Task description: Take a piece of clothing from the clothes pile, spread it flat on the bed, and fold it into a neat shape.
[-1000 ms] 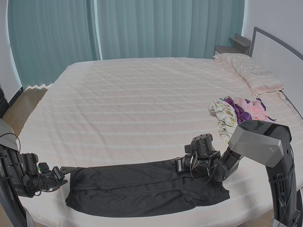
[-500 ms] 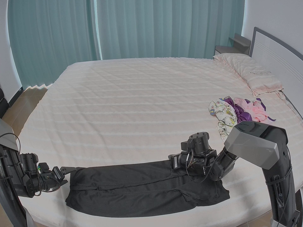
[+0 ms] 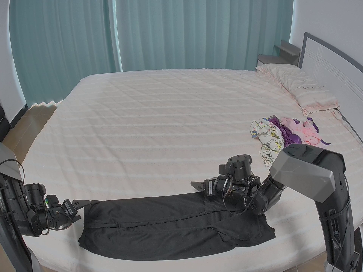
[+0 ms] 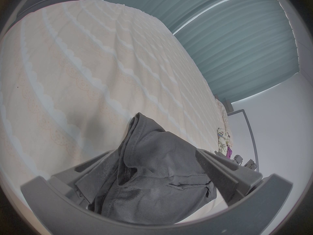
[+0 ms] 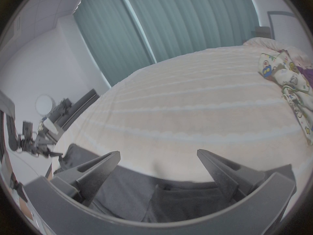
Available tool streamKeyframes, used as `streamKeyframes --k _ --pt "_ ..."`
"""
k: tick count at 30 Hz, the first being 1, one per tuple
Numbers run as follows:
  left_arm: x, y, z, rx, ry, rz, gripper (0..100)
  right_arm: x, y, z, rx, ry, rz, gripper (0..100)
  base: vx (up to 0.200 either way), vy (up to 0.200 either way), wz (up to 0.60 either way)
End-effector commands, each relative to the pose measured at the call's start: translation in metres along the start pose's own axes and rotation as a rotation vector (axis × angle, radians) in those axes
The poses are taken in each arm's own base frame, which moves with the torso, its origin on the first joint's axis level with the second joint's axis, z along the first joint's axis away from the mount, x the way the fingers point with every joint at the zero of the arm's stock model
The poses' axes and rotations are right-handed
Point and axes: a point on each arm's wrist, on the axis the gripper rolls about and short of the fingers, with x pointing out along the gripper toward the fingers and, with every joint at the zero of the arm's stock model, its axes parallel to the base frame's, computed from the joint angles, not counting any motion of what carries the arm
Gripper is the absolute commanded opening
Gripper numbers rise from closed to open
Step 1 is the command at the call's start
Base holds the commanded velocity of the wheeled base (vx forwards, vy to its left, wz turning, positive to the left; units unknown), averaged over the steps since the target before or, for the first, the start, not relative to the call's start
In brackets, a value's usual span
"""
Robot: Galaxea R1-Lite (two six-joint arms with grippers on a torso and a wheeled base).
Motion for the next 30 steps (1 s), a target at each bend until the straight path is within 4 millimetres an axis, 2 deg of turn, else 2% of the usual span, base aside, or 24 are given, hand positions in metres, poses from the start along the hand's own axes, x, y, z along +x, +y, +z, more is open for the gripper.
streamKeyframes --k 1,7,13,16,24,25,30 --pt "0.000 0.000 0.000 -0.001 0.000 0.000 100 -0.014 -0.014 0.025 0.063 -0.058 -0.041 100 0.000 0.000 0.00" --pt "0.000 0.000 0.000 -0.001 0.000 0.000 100 -0.039 -0.043 0.025 0.197 -0.035 -0.107 100 0.000 0.000 0.00" --pt "0.000 0.000 0.000 -0.002 0.000 0.000 100 -0.045 -0.063 0.017 0.270 -0.021 -0.148 100 0.000 0.000 0.00" --pt "0.000 0.000 0.000 -0.002 0.000 0.000 100 -0.046 -0.068 0.014 0.282 -0.007 -0.146 100 0.000 0.000 0.00" --pt "0.000 0.000 0.000 -0.003 -0.001 0.001 100 -0.051 -0.064 0.000 0.327 0.063 -0.092 100 0.000 0.000 0.00" --pt "0.000 0.000 0.000 -0.003 -0.001 0.001 100 -0.050 -0.065 -0.004 0.328 0.072 -0.097 0 0.000 0.000 0.00" --pt "0.000 0.000 0.000 -0.004 0.000 0.001 100 -0.049 -0.068 -0.004 0.336 0.071 -0.100 0 0.000 0.000 0.00"
